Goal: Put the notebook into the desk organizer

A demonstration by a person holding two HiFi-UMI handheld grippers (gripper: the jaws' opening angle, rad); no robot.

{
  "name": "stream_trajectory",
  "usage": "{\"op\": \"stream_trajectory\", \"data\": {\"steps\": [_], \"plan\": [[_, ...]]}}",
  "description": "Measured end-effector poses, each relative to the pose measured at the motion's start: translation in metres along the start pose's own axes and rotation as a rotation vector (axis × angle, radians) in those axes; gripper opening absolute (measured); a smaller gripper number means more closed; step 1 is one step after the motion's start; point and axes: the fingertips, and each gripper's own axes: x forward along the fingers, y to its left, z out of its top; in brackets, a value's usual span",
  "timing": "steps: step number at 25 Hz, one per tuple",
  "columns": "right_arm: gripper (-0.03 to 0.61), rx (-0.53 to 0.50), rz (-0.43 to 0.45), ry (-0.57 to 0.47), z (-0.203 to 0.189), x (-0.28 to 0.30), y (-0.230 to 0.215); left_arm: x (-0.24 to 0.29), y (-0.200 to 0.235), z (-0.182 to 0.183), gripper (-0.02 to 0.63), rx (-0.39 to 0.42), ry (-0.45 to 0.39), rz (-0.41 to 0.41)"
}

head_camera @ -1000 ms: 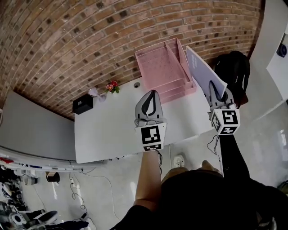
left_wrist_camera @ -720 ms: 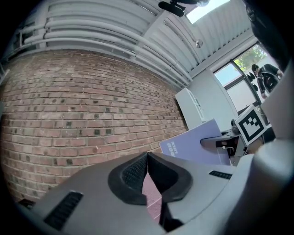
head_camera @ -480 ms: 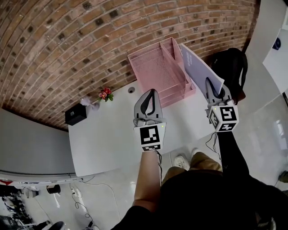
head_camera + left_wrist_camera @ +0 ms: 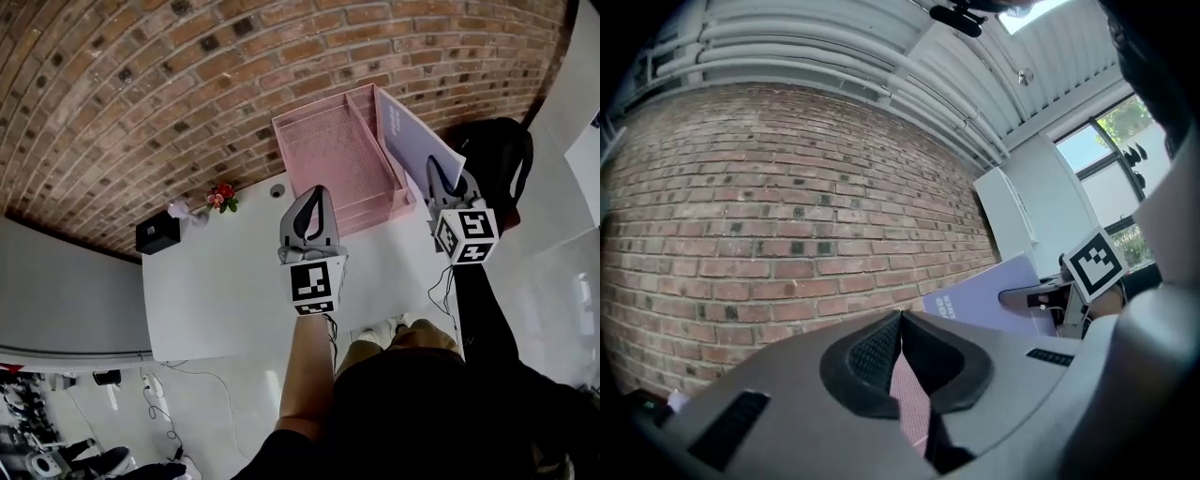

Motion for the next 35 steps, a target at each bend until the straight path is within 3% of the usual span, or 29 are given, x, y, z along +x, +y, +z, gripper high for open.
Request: {"op": "stream_trajectory", "data": {"steps": [16, 25, 35], "plan": [[0.048, 0.076, 0.090, 0.183, -0.061, 0.080, -0.040, 0.063, -0.022, -0.008, 0.017, 0.026, 0.031, 0.103], [0.048, 0.147, 0.088, 0.282, -0.102, 0.089, -0.047, 0.069, -0.036, -0.024, 0.017, 0.027, 0.067, 0.111], [0.049, 0.153, 0.079, 0.402, -0.141, 0.085, -0.046, 0.068, -0.034, -0.027, 0.017, 0.019, 0.071, 0.125]]}}
